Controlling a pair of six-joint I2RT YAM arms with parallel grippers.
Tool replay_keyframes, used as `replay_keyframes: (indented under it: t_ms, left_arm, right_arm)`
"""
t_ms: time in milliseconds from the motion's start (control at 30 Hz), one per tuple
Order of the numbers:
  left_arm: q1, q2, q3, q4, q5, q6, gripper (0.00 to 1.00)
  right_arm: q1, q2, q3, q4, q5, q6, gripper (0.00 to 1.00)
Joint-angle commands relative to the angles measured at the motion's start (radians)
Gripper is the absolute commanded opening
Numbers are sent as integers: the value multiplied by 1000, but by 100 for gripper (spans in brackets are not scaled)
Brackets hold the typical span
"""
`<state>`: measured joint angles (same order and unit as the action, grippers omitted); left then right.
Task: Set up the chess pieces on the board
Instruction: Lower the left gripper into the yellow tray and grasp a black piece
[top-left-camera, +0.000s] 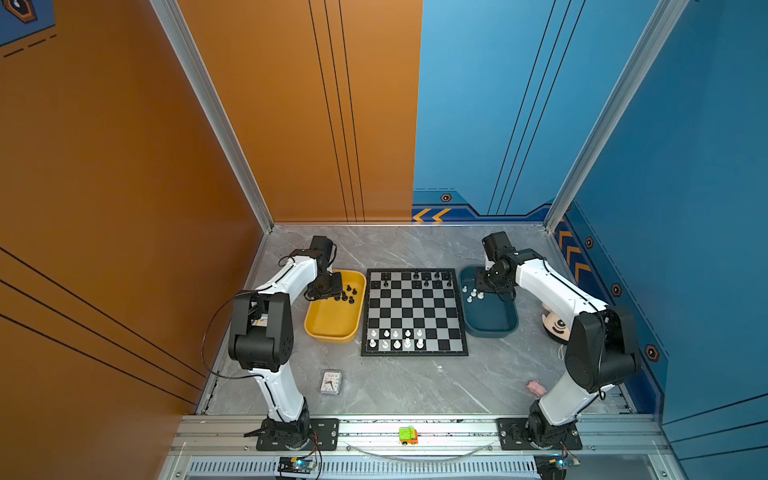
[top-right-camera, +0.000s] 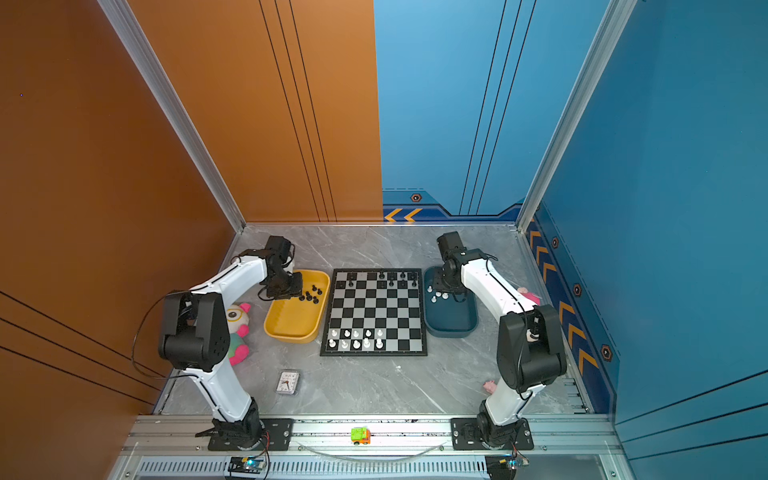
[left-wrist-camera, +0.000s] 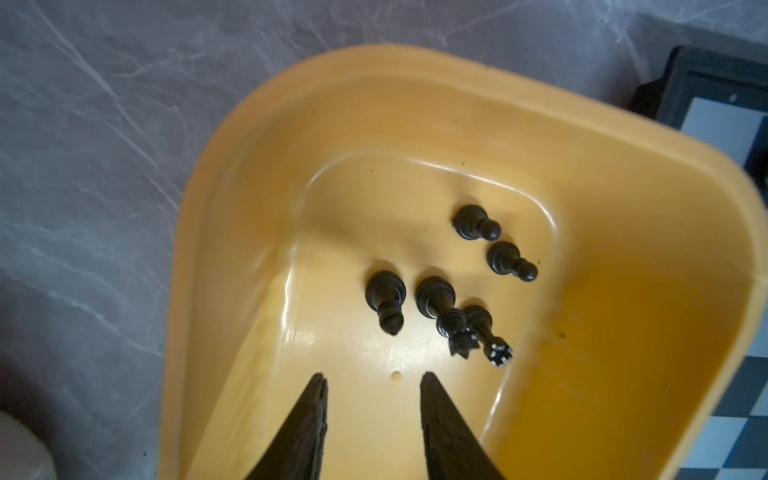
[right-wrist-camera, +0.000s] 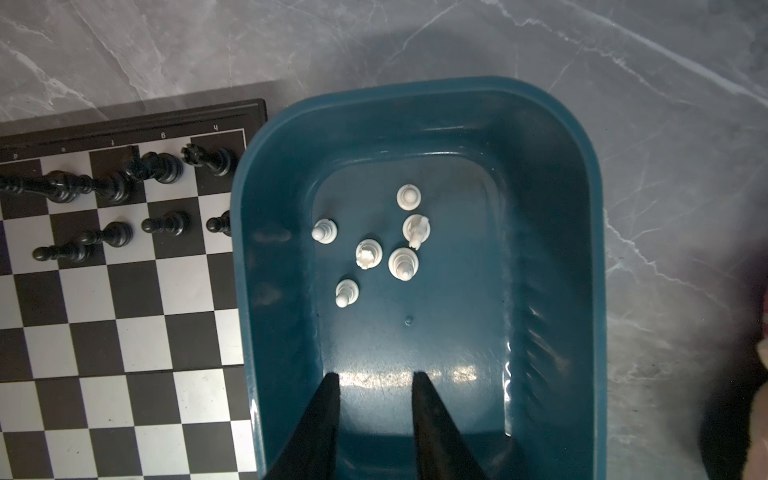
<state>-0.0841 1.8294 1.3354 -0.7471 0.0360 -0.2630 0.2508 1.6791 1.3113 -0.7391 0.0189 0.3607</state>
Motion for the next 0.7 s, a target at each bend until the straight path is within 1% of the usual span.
replay_keyframes:
  t_ms: [0, 400, 667]
  left_arm:
    - [10, 26, 34, 7, 18, -7, 38]
    - [10, 68, 51, 20, 30, -5, 35]
    - [12, 87, 54, 30, 30, -5, 29]
  right_arm:
    - [5, -24, -9, 7, -8, 14, 32]
    - [4, -28, -8, 2, -6, 18, 33]
    - [4, -33, -9, -8, -5, 20, 33]
